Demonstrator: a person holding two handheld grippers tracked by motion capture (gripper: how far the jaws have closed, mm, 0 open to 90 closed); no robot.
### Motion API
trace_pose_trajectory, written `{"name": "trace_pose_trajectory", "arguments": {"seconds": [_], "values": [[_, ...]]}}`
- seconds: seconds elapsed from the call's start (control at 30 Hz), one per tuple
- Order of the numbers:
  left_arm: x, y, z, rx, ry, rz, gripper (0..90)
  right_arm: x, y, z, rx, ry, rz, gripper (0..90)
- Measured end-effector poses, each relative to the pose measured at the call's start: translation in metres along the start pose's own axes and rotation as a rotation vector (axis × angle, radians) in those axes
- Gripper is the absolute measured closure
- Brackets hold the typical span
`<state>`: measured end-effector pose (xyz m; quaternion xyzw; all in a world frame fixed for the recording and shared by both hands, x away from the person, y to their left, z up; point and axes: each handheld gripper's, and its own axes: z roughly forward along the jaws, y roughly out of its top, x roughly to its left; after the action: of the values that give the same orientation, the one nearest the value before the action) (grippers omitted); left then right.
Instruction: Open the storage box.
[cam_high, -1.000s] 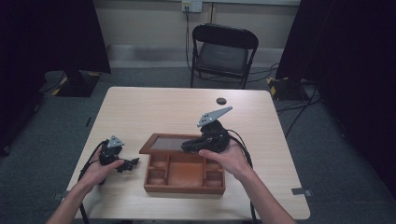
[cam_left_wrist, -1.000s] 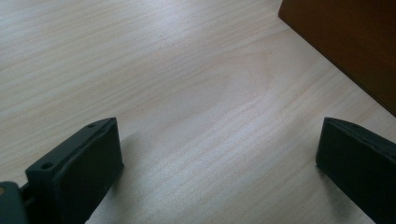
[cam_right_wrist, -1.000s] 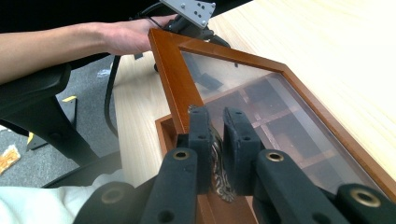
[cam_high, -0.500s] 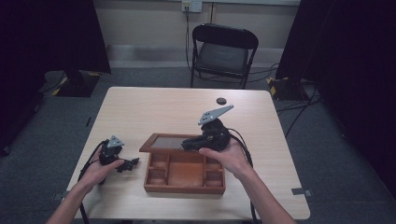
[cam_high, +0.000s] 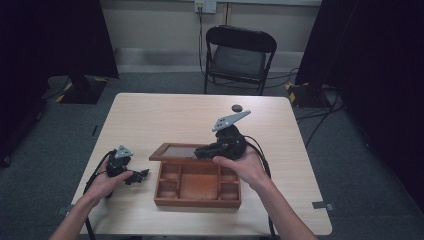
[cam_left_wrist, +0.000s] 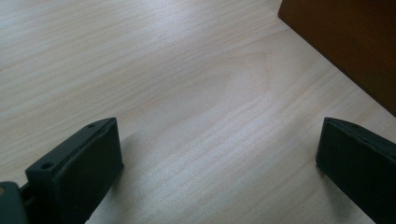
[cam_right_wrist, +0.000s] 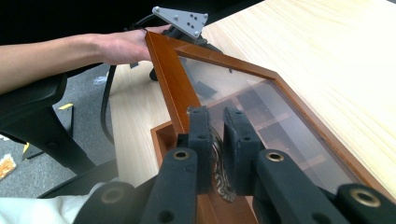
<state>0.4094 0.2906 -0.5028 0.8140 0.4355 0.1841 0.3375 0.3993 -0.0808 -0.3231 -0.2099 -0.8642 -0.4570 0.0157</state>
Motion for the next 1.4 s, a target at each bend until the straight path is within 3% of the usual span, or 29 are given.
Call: {"name": "trace_pose_trajectory", "arguments": {"seconds": [1.4], "values": [[0.0, 0.0, 0.0, 0.001, -0.001, -0.001, 0.0, -0.007, 0.011, -0.005, -0.027, -0.026, 0.018, 82.3]]}}
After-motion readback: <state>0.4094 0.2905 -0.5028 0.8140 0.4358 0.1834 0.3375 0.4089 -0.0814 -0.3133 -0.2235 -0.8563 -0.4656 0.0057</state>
